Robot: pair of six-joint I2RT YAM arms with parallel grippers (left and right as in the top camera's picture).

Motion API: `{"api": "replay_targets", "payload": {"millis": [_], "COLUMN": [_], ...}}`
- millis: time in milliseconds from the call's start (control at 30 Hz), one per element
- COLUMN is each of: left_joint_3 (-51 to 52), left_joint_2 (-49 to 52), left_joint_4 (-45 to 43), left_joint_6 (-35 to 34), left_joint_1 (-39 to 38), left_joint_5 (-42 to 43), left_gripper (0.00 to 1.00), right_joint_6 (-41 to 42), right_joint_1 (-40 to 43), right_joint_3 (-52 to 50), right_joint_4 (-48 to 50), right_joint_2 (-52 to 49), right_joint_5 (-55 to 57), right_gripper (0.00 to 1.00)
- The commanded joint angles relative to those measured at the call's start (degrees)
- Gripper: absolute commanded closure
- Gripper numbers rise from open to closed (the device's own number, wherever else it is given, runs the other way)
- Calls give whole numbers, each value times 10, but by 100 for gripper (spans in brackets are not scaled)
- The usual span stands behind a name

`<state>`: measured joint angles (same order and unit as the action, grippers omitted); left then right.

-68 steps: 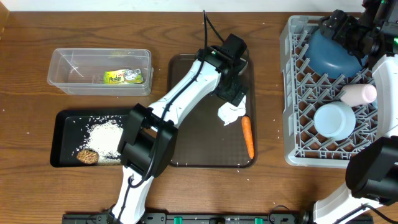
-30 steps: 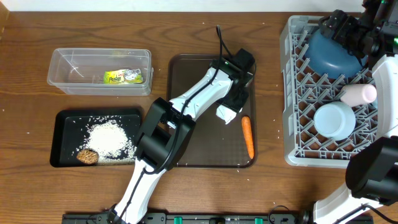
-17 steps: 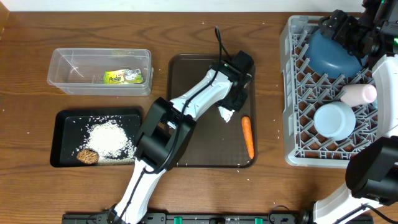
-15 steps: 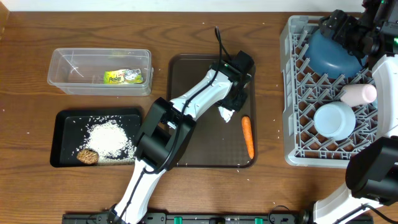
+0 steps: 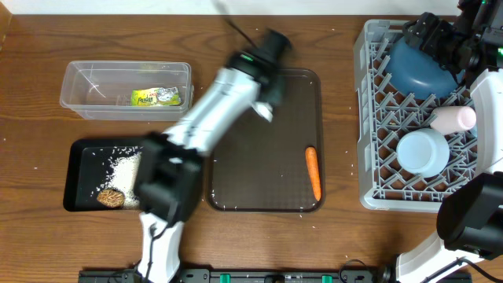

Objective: Sort waste into correct bins and load items into the dishwasher rack
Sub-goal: 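Carry the tissue left and release it into the clear bin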

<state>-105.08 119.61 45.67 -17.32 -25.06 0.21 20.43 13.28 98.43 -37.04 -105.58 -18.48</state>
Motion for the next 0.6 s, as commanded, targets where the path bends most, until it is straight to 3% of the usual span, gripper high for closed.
{"api": "replay_targets", "payload": {"millis": [0, 200, 400, 567], "left_joint_3": [-13, -12, -12, -11], "left_joint_2": [-33, -19, 5, 9], "left_joint_4": [-5, -9, -21, -16], "left_joint_6": [-97, -242, -266, -276], "left_joint_1": [91, 241, 337, 360], "left_joint_5": [-35, -19, 70, 84], "left_gripper": [94, 94, 94, 94], "right_joint_6": [3, 3, 3, 3], "right_joint_1": [10, 10, 10, 10], "right_joint_3": [0, 0, 0, 0], "right_joint_4": [0, 0, 0, 0], "right_joint_2": [2, 2, 2, 2], "right_joint_5": [-4, -4, -4, -4], "right_gripper": [1, 1, 1, 1]}}
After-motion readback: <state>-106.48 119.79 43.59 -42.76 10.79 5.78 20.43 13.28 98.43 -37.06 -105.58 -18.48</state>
